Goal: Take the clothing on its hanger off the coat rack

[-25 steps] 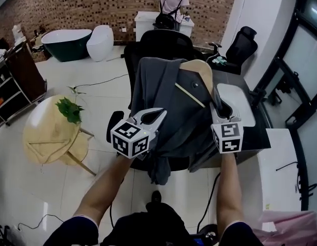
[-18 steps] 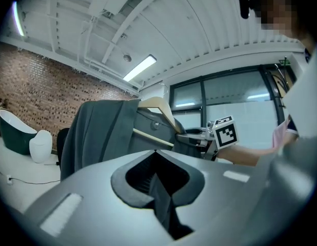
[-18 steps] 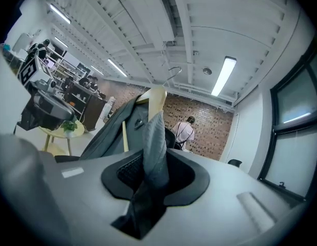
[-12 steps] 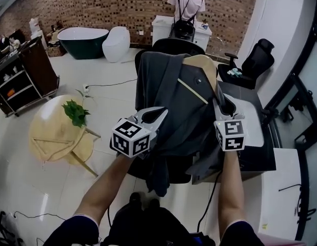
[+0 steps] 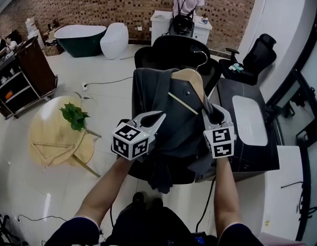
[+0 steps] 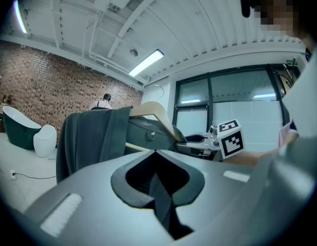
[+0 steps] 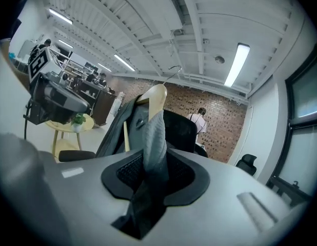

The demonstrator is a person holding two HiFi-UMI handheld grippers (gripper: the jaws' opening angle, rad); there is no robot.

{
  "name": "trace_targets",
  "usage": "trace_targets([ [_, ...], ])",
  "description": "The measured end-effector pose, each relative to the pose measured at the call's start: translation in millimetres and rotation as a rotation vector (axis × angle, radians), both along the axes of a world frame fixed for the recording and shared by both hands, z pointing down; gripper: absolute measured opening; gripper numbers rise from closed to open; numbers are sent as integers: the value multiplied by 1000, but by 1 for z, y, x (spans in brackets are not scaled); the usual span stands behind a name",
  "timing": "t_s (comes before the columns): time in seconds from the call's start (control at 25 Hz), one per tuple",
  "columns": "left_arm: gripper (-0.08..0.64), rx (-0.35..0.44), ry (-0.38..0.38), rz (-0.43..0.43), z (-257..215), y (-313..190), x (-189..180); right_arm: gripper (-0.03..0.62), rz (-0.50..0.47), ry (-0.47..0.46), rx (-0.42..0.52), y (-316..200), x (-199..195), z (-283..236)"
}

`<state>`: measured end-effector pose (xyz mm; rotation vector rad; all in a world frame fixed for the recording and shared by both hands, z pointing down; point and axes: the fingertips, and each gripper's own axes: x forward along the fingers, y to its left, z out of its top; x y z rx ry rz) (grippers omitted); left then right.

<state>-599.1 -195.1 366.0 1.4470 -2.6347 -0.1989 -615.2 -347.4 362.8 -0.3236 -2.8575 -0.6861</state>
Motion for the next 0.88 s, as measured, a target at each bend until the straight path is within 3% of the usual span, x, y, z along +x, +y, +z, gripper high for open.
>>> trace_targets([
  [0.2,12,18,51,-7,23,9,-8,85,-46,107,7,26,1,49],
  [0.36,12,19,111,-11,50,16,-10,59,-73,181,-41,40,-1,84],
  [0.88,12,-8,261,-53,133,53,-5,58,-131,394,-164,84,-11,187],
])
